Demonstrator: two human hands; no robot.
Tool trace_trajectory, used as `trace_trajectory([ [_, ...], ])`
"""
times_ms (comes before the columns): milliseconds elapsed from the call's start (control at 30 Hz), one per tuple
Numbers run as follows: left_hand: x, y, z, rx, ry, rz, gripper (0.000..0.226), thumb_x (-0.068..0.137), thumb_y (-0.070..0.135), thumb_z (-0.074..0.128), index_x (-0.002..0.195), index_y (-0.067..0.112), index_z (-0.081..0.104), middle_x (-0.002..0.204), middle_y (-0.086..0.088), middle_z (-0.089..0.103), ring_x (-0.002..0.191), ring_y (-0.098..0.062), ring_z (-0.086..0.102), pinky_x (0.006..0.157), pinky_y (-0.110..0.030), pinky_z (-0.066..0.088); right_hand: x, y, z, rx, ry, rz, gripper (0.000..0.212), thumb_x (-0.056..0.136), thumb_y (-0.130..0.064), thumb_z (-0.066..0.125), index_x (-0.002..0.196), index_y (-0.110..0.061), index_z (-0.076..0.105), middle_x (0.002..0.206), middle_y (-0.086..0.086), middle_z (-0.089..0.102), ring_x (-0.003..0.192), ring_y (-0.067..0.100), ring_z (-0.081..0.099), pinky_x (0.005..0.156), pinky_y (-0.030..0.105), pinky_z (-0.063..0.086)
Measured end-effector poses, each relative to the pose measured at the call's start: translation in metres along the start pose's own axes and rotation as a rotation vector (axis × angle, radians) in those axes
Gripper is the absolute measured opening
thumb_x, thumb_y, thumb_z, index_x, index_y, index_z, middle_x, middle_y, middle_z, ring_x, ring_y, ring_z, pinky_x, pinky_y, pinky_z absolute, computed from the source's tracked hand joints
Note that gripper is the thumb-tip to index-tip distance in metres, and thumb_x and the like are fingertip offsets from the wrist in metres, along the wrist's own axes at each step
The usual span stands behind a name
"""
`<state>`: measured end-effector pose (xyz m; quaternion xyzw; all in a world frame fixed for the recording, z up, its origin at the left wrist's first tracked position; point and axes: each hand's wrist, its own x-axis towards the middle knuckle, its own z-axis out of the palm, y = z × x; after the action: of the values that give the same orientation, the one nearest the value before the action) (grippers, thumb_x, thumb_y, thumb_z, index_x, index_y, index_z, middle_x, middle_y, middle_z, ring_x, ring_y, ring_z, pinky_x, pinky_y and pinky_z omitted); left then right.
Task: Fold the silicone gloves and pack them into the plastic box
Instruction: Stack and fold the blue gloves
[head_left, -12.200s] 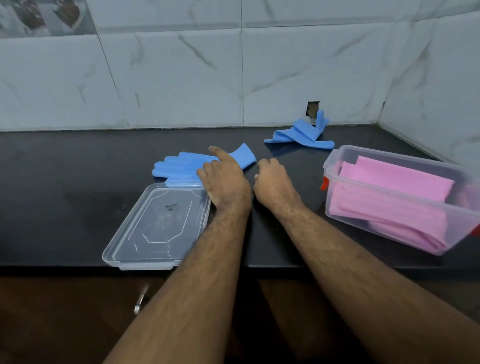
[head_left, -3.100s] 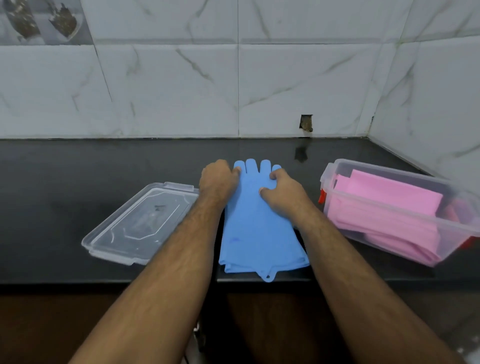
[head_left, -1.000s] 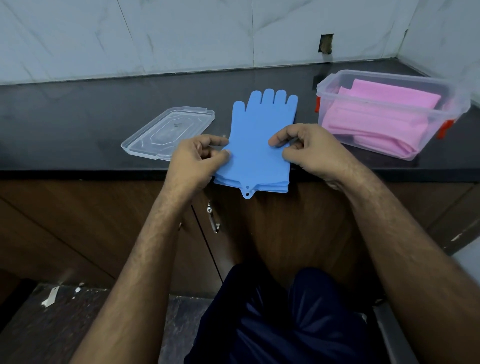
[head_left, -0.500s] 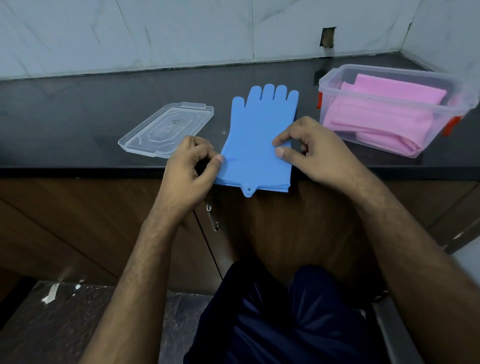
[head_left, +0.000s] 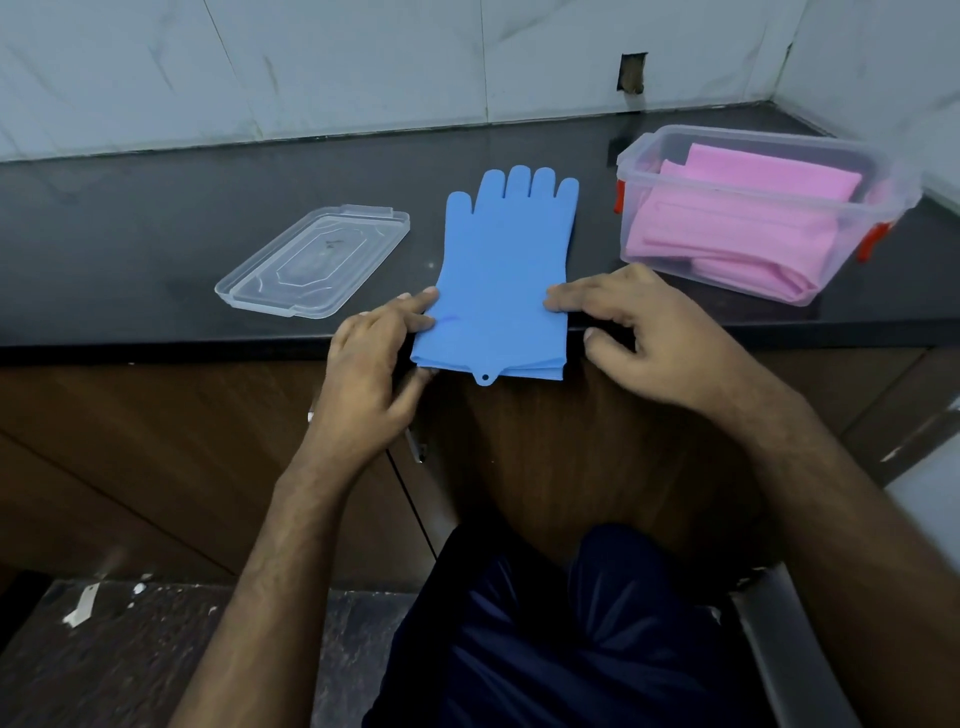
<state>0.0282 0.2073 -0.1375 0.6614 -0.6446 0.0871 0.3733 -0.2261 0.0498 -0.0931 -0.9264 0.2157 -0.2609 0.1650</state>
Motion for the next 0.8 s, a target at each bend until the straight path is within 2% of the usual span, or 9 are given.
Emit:
trace_trajectory([
  [100,-0.001,0.000,0.009,-0.002,0.072,-0.018,0.042,0.082,0.002,0.065,0.119,0.019,0.055,0.149,0.012,0.055,0.140,-0.002,0.044,0.115,-0.022,0.022,-0.005,0.000,0.002,-0.089,-0.048,-0.052,0.052,0.091,-0.020,0.065,0.142,-0.028,0.057,0.143,-0.012,0.055,0.120,0.012,0.044,0.102,0.033,0.040],
  [167,-0.003,-0.003,0.010,0.016,0.072,-0.015,0.051,0.079,-0.005,0.070,0.122,0.021,0.054,0.151,0.012,0.054,0.142,-0.006,0.044,0.116,-0.022,0.020,-0.006,0.002,0.005,-0.148,-0.053,-0.065,0.053,0.092,-0.025,0.068,0.143,-0.030,0.055,0.144,-0.012,0.054,0.118,0.011,0.042,0.102,0.037,0.041],
  [267,-0.003,-0.004,0.011,0.031,0.088,-0.002,0.061,0.074,-0.015,0.066,0.122,0.020,0.055,0.151,0.010,0.054,0.142,-0.010,0.046,0.117,-0.026,0.023,-0.005,0.004,0.013,-0.198,0.042,-0.099,0.048,0.092,-0.021,0.070,0.139,-0.027,0.060,0.137,-0.009,0.059,0.104,0.010,0.040,0.093,0.041,0.044],
  [333,-0.002,0.000,0.013,0.023,0.138,-0.003,0.055,0.074,-0.018,0.064,0.117,0.016,0.059,0.147,0.008,0.058,0.138,-0.010,0.051,0.115,-0.029,0.028,-0.005,0.003,0.021,-0.226,0.134,-0.112,0.042,0.091,-0.019,0.070,0.133,-0.024,0.065,0.132,-0.008,0.063,0.097,0.010,0.039,0.086,0.044,0.046],
  [433,0.001,0.007,0.011,-0.050,0.220,0.008,0.039,0.081,-0.013,0.065,0.110,0.012,0.064,0.137,0.009,0.063,0.125,-0.005,0.058,0.105,-0.043,0.044,-0.006,0.002,0.030,-0.226,0.262,-0.120,0.034,0.089,-0.010,0.068,0.122,-0.019,0.072,0.123,-0.005,0.069,0.092,0.016,0.048,0.078,0.046,0.047],
  [500,0.002,0.012,0.011,-0.112,0.236,0.038,0.031,0.084,-0.012,0.062,0.107,0.008,0.066,0.133,0.006,0.066,0.129,-0.009,0.057,0.104,-0.044,0.048,-0.006,0.004,0.033,-0.192,0.311,-0.138,0.032,0.088,-0.001,0.065,0.115,-0.015,0.074,0.116,-0.002,0.072,0.089,0.021,0.052,0.075,0.048,0.048],
  [600,-0.006,0.021,0.017,-0.164,0.207,-0.010,0.022,0.091,-0.007,0.057,0.109,0.004,0.065,0.132,-0.003,0.068,0.141,-0.016,0.051,0.113,-0.048,0.041,-0.009,0.006,0.031,-0.156,0.304,-0.165,0.036,0.085,0.008,0.061,0.113,-0.011,0.074,0.111,0.001,0.072,0.086,0.023,0.052,0.073,0.049,0.048],
  [700,-0.012,0.032,0.023,-0.221,0.221,-0.095,0.021,0.101,-0.001,0.052,0.118,0.004,0.063,0.132,0.001,0.066,0.141,-0.012,0.050,0.119,-0.055,0.034,-0.010,0.006,0.024,-0.133,0.254,-0.174,0.039,0.083,0.011,0.057,0.112,-0.010,0.073,0.107,0.003,0.069,0.087,0.023,0.051,0.074,0.048,0.049],
  [800,-0.007,0.040,0.024,-0.203,0.261,-0.099,0.019,0.103,0.003,0.049,0.116,0.003,0.064,0.124,0.002,0.069,0.136,-0.013,0.056,0.126,-0.041,0.024,-0.008,0.004,0.017,-0.068,0.217,-0.175,0.038,0.082,0.009,0.062,0.113,-0.010,0.072,0.109,0.004,0.064,0.096,0.024,0.056,0.081,0.043,0.050],
])
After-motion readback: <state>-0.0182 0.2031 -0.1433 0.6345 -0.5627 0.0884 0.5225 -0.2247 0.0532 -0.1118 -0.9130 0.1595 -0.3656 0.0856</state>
